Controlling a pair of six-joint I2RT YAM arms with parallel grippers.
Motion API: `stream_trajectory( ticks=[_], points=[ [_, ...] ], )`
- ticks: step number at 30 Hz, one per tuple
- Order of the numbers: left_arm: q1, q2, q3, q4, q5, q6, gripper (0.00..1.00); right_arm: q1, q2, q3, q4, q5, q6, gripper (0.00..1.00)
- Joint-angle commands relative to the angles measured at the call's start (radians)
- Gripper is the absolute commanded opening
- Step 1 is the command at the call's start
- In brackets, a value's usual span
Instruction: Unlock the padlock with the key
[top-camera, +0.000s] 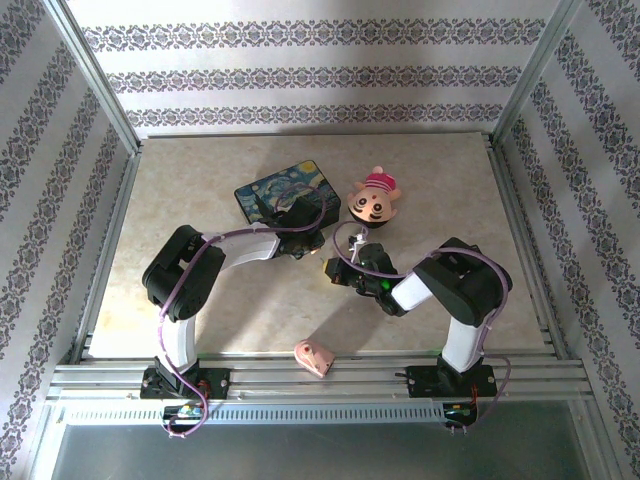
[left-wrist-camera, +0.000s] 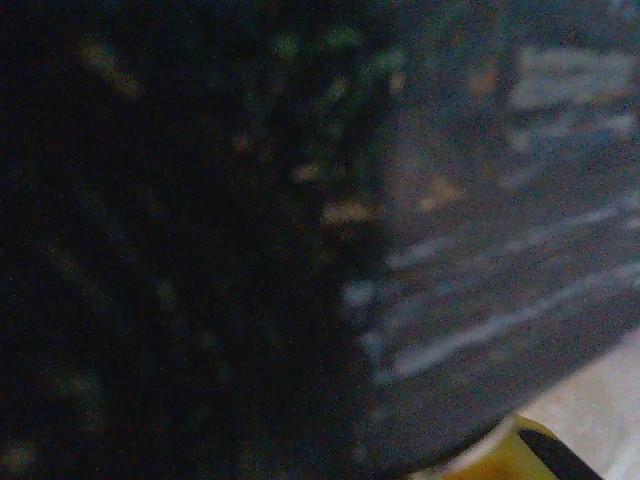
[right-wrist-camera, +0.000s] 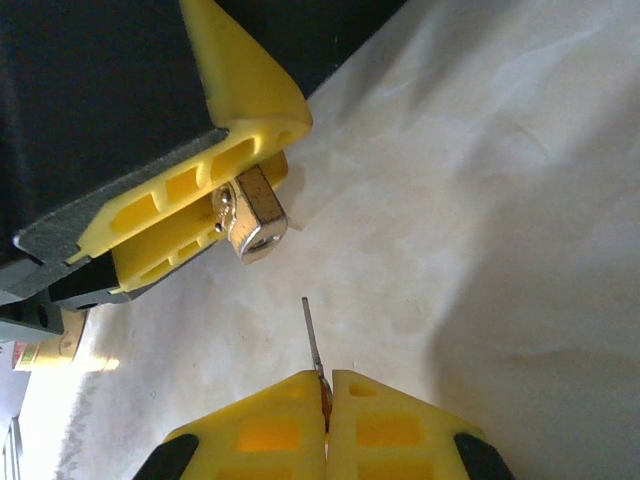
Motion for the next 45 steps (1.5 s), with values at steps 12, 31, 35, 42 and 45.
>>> stream_trajectory(
  ticks=[12, 31, 35, 42, 45],
  points=[
    [0.014, -0.018, -0.019, 0.057, 0.058, -0.041, 0.15, 0.011, 0.067, 0.008, 0.165, 0.020, -0.010, 0.00],
    [0.016, -0.010, -0.025, 0.065, 0.078, -0.051, 0.15, 0.005, 0.139, 0.032, 0.293, 0.038, 0.009, 0.00],
    [0.017, -0.010, -0.025, 0.065, 0.081, -0.051, 0.15, 0.002, 0.155, 0.029, 0.326, 0.038, 0.018, 0.00],
    [0.017, -0.008, -0.028, 0.067, 0.090, -0.055, 0.15, -0.005, 0.183, 0.018, 0.398, 0.043, 0.031, 0.00],
    [0.019, -0.009, -0.027, 0.071, 0.097, -0.062, 0.15, -0.005, 0.189, 0.014, 0.413, 0.038, 0.033, 0.00]
  ],
)
